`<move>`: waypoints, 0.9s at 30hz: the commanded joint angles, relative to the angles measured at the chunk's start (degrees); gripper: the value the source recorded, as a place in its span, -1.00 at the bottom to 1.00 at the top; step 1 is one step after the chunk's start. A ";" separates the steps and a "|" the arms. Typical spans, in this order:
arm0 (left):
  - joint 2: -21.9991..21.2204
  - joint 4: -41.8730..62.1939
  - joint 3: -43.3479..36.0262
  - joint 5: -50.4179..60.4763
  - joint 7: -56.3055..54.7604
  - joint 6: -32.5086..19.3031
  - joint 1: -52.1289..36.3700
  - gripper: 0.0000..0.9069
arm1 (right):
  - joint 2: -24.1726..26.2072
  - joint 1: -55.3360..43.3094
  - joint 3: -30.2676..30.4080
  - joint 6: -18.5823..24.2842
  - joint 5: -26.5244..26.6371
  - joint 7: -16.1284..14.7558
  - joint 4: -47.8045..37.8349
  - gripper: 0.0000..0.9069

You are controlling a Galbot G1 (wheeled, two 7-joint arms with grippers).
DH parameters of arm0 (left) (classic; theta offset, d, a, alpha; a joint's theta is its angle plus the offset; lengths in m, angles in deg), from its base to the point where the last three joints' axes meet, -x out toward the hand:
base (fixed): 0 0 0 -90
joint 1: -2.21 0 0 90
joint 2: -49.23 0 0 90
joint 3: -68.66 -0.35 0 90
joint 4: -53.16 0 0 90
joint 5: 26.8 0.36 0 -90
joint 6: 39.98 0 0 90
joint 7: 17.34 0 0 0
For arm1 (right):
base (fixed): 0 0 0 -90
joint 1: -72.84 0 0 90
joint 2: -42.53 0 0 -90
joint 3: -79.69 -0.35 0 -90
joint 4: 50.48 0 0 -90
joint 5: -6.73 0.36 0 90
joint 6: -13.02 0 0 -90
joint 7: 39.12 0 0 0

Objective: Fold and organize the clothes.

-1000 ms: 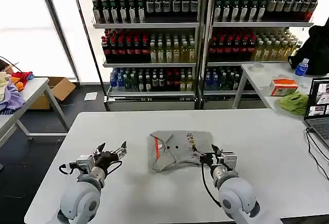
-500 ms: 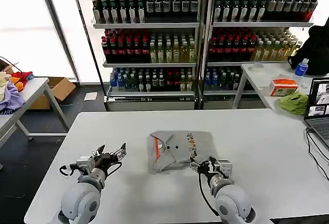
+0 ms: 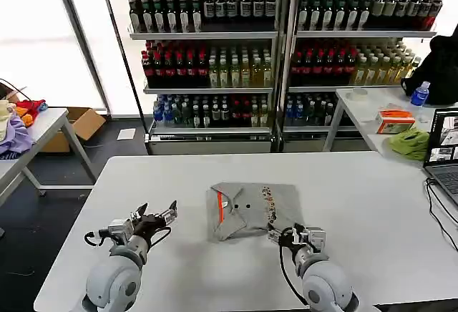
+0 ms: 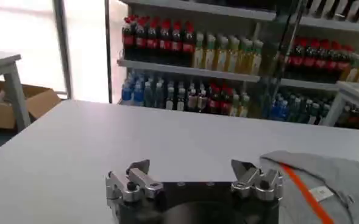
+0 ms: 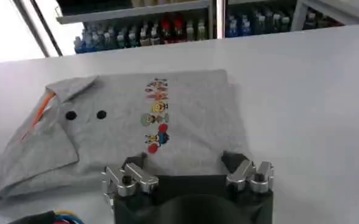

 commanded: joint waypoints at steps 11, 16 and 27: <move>-0.54 -2.08 0.76 -0.01 -0.06 0.27 1.49 1.00 | 3.80 1.29 2.36 0.21 -22.82 -9.22 9.00 1.00; -0.98 -2.58 1.15 0.14 -0.05 0.24 2.33 1.00 | 3.62 -0.40 5.59 0.22 -23.53 -9.74 6.51 1.00; -1.03 -3.28 2.03 0.32 -0.01 0.26 4.00 1.00 | 0.05 -1.92 10.51 0.33 -17.65 -9.84 1.98 1.00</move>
